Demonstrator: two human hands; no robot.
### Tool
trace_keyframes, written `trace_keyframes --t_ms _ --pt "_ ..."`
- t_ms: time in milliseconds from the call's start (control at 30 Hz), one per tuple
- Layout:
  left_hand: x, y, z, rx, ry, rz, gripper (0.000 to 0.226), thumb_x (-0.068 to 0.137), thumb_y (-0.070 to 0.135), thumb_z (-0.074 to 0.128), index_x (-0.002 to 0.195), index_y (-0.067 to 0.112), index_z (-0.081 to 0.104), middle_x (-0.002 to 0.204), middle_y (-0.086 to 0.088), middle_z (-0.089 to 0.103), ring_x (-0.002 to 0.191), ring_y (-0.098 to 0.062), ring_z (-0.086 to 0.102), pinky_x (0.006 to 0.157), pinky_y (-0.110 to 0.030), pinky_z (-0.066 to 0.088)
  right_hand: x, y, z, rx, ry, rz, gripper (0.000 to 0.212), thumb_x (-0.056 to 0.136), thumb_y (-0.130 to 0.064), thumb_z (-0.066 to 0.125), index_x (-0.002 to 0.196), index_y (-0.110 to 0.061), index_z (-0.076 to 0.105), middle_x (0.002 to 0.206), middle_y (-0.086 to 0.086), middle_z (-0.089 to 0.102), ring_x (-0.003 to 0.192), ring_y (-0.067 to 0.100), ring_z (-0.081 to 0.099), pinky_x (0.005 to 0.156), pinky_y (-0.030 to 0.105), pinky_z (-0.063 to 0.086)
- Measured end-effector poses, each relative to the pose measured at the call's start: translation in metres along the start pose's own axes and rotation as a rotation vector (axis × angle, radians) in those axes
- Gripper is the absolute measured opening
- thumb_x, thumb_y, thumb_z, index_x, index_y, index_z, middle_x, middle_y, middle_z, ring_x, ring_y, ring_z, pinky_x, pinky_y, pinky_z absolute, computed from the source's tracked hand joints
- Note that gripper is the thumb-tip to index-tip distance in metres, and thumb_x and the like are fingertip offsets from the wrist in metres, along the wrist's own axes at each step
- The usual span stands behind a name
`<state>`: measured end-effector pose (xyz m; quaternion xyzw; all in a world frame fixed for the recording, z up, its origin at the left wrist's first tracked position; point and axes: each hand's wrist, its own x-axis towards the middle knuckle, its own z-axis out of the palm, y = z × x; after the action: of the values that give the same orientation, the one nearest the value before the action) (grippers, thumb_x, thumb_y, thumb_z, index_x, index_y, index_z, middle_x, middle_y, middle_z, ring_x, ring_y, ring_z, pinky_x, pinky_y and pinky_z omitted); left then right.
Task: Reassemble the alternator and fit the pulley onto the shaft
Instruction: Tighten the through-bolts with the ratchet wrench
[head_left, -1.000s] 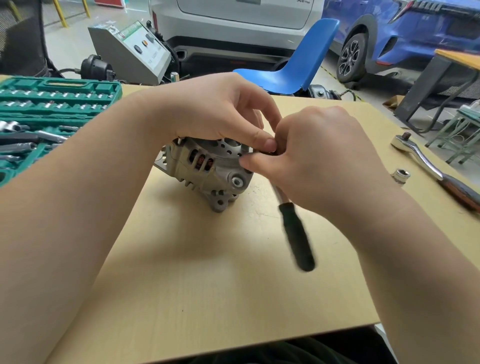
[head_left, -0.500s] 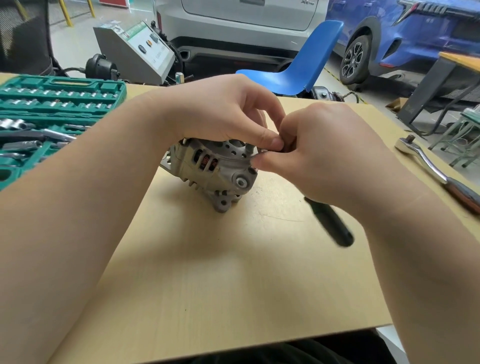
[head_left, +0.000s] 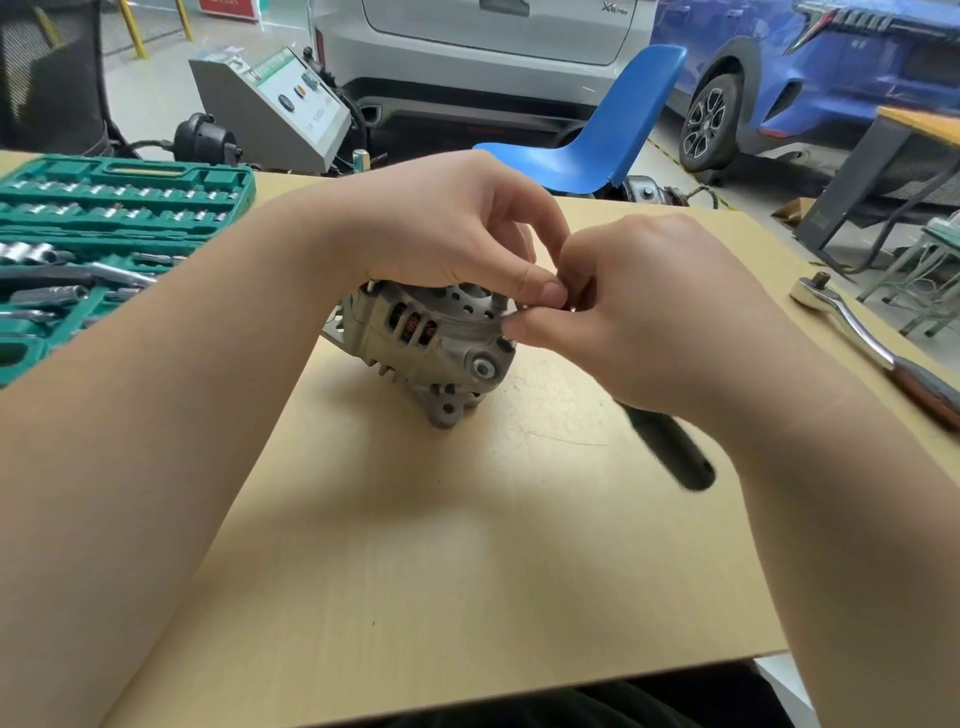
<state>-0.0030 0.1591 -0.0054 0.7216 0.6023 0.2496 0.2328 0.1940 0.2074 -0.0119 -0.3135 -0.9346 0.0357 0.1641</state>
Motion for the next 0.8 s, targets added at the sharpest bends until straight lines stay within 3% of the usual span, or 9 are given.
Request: trace_keyframes --t_ms 67,167,267,433,533,667,733,800 --pt "0.001 -0.001 0.000 -0.002 0.004 0.006 0.031 0.084 0.056 0.084 0.111 0.042 0.077 0.095 0.014 0.082 0.090 -0.012 0.078 0.090 -0.048 0.059 0.003 0.004 -0.007 -0.027 -0.060 -0.068 0.036 0.086 -0.053 0.078 0.070 -0.030 0.056 0.070 -0.007 0.060 0.075 0.020 0.055 0.064 0.036 0.043" --pt "0.001 -0.001 0.001 -0.013 0.009 -0.001 0.039 0.079 0.057 0.086 0.112 0.040 0.073 0.098 0.011 0.082 0.093 -0.025 0.077 0.094 -0.060 0.058 0.005 0.004 -0.014 -0.066 -0.087 -0.107 0.023 0.086 -0.045 0.082 0.080 -0.033 0.064 0.075 -0.012 0.056 0.088 0.020 0.050 0.071 0.037 0.042" --pt "0.002 -0.001 0.001 -0.020 -0.010 -0.002 0.041 0.078 0.063 0.083 0.112 0.043 0.073 0.099 0.013 0.082 0.095 -0.019 0.078 0.097 -0.060 0.057 0.004 0.002 -0.010 -0.084 -0.059 -0.066 0.028 0.086 -0.052 0.079 0.078 -0.029 0.066 0.069 -0.008 0.059 0.077 0.020 0.057 0.064 0.035 0.044" --pt "0.001 0.000 0.000 0.002 -0.002 -0.008 0.041 0.079 0.069 0.082 0.112 0.046 0.075 0.099 0.014 0.082 0.098 -0.016 0.077 0.098 -0.059 0.057 0.002 -0.006 -0.001 -0.110 0.019 0.039 0.041 0.088 -0.061 0.066 0.069 -0.025 0.057 0.062 -0.004 0.054 0.062 0.016 0.053 0.051 0.028 0.030" --pt "0.000 -0.001 0.000 0.002 0.001 0.009 0.033 0.085 0.058 0.082 0.113 0.041 0.076 0.098 0.012 0.082 0.096 -0.016 0.078 0.099 -0.058 0.057 0.003 -0.003 -0.006 -0.074 -0.036 -0.020 0.038 0.087 -0.058 0.073 0.069 -0.028 0.058 0.064 -0.005 0.058 0.065 0.017 0.055 0.054 0.031 0.035" --pt "0.001 0.000 0.000 -0.008 -0.001 -0.012 0.042 0.076 0.062 0.083 0.112 0.042 0.073 0.100 0.011 0.082 0.095 -0.025 0.077 0.096 -0.062 0.057 0.004 0.001 -0.012 -0.050 -0.082 -0.079 0.024 0.084 -0.044 0.084 0.081 -0.031 0.065 0.078 -0.010 0.062 0.087 0.023 0.058 0.075 0.040 0.051" --pt "0.001 0.001 0.000 -0.014 -0.005 -0.016 0.045 0.075 0.064 0.083 0.113 0.042 0.072 0.101 0.012 0.082 0.096 -0.021 0.078 0.096 -0.060 0.058 0.004 0.001 -0.012 -0.034 -0.068 -0.064 0.023 0.083 -0.044 0.084 0.080 -0.030 0.066 0.077 -0.011 0.062 0.087 0.023 0.058 0.074 0.039 0.051" --pt "0.002 0.000 0.000 -0.011 -0.004 -0.014 0.044 0.076 0.065 0.082 0.114 0.044 0.073 0.099 0.013 0.082 0.096 -0.015 0.078 0.097 -0.057 0.058 0.002 0.000 -0.009 -0.059 -0.050 -0.035 0.032 0.084 -0.052 0.079 0.072 -0.028 0.062 0.070 -0.007 0.062 0.075 0.021 0.059 0.062 0.035 0.047"
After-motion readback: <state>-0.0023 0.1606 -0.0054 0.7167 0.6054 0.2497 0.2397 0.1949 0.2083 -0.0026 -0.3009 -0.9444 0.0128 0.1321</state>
